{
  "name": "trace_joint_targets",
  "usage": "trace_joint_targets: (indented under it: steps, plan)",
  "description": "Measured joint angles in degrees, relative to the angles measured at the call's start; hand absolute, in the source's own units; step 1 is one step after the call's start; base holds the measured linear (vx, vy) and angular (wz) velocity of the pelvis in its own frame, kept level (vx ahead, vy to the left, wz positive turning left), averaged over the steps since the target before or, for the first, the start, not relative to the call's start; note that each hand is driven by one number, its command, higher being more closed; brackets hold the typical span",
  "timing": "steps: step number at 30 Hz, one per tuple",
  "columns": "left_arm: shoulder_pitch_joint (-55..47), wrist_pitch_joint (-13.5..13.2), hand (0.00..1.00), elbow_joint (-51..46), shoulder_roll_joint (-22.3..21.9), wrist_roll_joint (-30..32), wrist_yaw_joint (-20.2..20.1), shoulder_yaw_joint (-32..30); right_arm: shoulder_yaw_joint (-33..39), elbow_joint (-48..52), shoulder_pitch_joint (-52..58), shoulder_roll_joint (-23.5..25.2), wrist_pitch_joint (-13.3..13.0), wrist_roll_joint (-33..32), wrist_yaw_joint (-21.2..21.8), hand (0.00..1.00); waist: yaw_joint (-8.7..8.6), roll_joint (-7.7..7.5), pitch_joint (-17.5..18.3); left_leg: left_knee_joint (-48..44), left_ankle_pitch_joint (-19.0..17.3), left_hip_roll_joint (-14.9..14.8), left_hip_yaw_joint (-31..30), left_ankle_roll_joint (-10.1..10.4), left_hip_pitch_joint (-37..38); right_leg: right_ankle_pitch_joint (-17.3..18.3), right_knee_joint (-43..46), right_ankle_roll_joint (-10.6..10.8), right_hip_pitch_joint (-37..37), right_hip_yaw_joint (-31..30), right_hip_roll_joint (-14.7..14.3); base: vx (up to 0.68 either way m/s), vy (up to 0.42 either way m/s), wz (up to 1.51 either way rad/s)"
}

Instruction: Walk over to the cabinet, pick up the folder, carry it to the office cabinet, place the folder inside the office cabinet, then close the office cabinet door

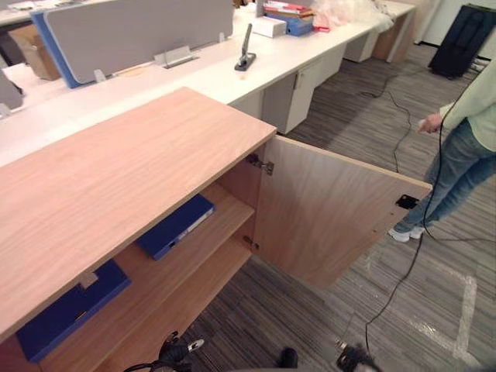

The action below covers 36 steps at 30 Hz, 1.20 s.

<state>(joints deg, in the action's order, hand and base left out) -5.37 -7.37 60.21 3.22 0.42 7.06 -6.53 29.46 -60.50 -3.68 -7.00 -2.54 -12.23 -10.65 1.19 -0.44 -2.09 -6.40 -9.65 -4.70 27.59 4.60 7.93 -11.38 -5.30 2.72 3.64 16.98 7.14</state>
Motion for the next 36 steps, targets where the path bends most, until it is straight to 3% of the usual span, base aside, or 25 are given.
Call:
trace_joint_targets:
  steps: [5, 11, 15, 22, 27, 36]
  plan:
    - [-0.3, 0.1, 0.0, 0.0, 0.2, -0.9, 0.0, -0.2, 1.1, 6.7, -7.9, -9.1, -2.2, 0.2, -3.4, 0.0, -0.57, 1.17, 0.5, 0.1, 0.0, -0.1, -0.4, 0.0, 0.3, 0.0, 0.3, 0.0, 1.0, -1.8, -0.8, 0.09, -0.016, -0.31]
    - [-1.6, 0.3, 0.0, 0.1, 0.5, -5.2, 0.0, -3.0, 4.7, -2.9, -19.6, -20.2, -2.6, -0.1, -3.9, 0.0, -0.64, 2.72, 0.5, 0.4, 0.0, -0.1, -3.0, 0.0, 1.9, 0.0, 0.1, 0.0, -0.7, -1.6, -0.6, 0.01, -0.002, 0.02]
    - [-3.5, 0.6, 0.0, 0.2, 0.5, -6.9, -0.1, -4.6, 3.1, -8.6, -26.6, -23.1, -1.7, -0.1, -2.1, 0.0, -0.46, 3.26, 0.1, 1.3, 0.0, 0.0, -3.5, 0.0, 2.1, 0.0, 0.0, 0.0, -0.6, -1.6, -0.5, -0.09, -0.012, 0.03]
    - [-5.7, 1.1, 0.0, 0.2, 0.5, -8.0, -0.8, -6.4, -6.6, -11.5, -37.9, -26.2, -1.1, 0.0, 1.9, 0.0, 0.68, 4.51, -1.9, 2.1, -0.2, -0.2, -5.9, -0.1, 1.6, -0.1, -0.1, -0.6, 0.2, -1.1, -0.9, -0.13, -0.044, 0.04]
    - [-6.0, 1.2, 0.0, 0.0, 0.3, -8.0, -1.3, -6.4, -14.4, -12.9, -43.5, -28.0, -1.0, 0.0, 5.2, 0.0, 1.24, 6.24, -2.1, 1.8, 0.4, -0.4, -7.6, -0.1, 0.3, -0.8, 0.0, -1.1, 0.8, 0.3, -0.7, -0.06, -0.033, 0.12]
    - [-5.3, 0.6, 0.0, -0.4, -0.2, -8.0, -1.4, -6.3, -25.0, -14.0, -48.4, -31.8, -0.6, -0.2, 5.6, 0.0, 0.58, 7.17, -3.9, 1.6, 0.6, 0.0, -9.0, -0.2, 0.0, -1.2, 0.2, -1.0, 0.1, 1.6, -0.1, -0.03, 0.008, 0.06]
